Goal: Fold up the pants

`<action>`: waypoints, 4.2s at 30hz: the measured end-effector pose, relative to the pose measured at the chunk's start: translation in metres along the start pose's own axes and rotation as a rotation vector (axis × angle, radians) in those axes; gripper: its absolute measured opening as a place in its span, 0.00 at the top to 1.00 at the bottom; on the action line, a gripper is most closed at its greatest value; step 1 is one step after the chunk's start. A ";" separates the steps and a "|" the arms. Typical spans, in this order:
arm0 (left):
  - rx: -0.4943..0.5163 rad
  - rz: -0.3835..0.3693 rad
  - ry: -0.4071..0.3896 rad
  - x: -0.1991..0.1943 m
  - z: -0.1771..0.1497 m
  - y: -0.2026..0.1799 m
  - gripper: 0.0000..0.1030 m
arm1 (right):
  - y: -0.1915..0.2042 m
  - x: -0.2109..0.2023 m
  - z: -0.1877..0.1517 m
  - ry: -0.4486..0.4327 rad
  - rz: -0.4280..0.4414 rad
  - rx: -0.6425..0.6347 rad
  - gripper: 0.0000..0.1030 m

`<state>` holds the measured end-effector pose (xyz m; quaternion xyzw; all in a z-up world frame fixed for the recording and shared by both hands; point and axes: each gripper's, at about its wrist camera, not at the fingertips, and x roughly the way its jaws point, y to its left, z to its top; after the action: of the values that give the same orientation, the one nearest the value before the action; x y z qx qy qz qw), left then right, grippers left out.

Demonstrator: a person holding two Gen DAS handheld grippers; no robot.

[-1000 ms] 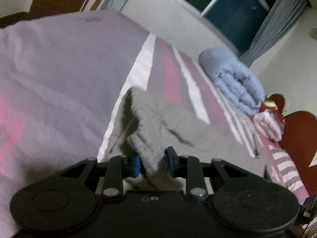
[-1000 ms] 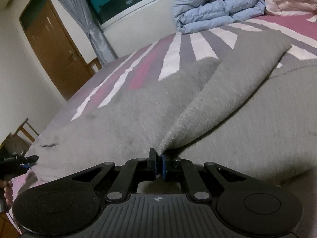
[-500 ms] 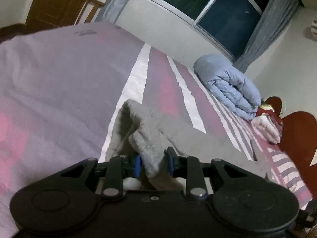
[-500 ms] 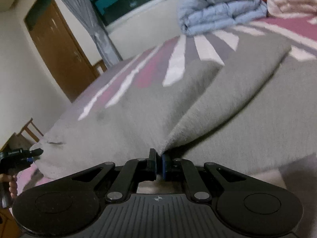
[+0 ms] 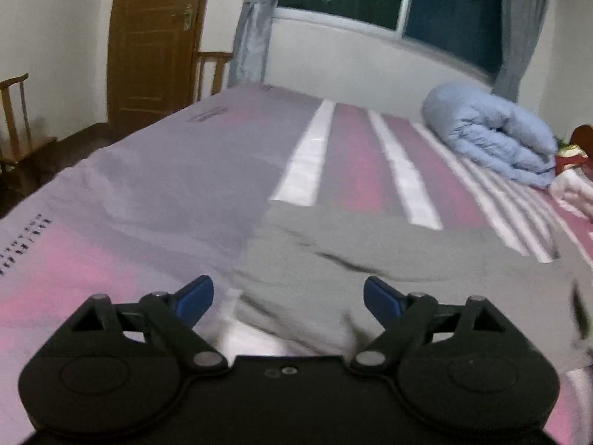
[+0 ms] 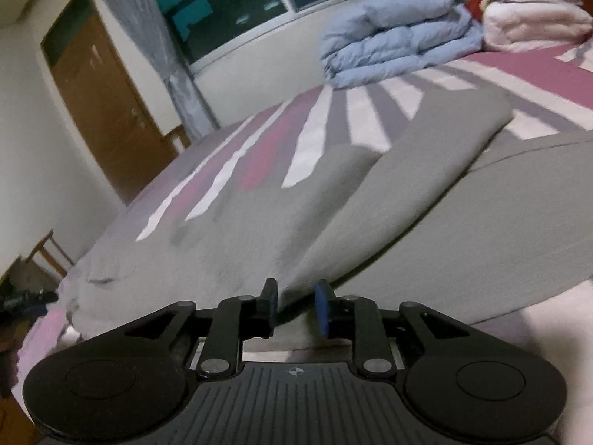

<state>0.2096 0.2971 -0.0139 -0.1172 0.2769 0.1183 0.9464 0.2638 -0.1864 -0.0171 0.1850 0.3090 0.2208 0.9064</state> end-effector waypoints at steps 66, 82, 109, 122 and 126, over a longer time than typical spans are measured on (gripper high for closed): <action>0.125 0.164 -0.020 0.045 -0.074 -0.125 0.06 | -0.111 -0.012 0.030 0.068 -0.377 -0.040 0.91; 0.125 0.163 -0.017 0.046 -0.073 -0.125 0.06 | -0.072 0.043 0.070 0.005 -0.463 -0.597 0.77; 0.118 0.166 -0.022 0.046 -0.073 -0.124 0.06 | -0.126 -0.025 0.090 -0.048 -0.267 -0.319 0.35; 0.110 0.156 -0.023 0.046 -0.073 -0.124 0.06 | -0.180 -0.060 0.104 -0.152 -0.368 0.037 0.95; 0.109 0.155 -0.023 0.046 -0.074 -0.125 0.06 | -0.246 -0.066 0.065 -0.097 -0.330 0.417 0.95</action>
<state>0.2464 0.1656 -0.0798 -0.0425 0.2804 0.1772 0.9424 0.3283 -0.4383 -0.0535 0.3254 0.3300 -0.0075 0.8861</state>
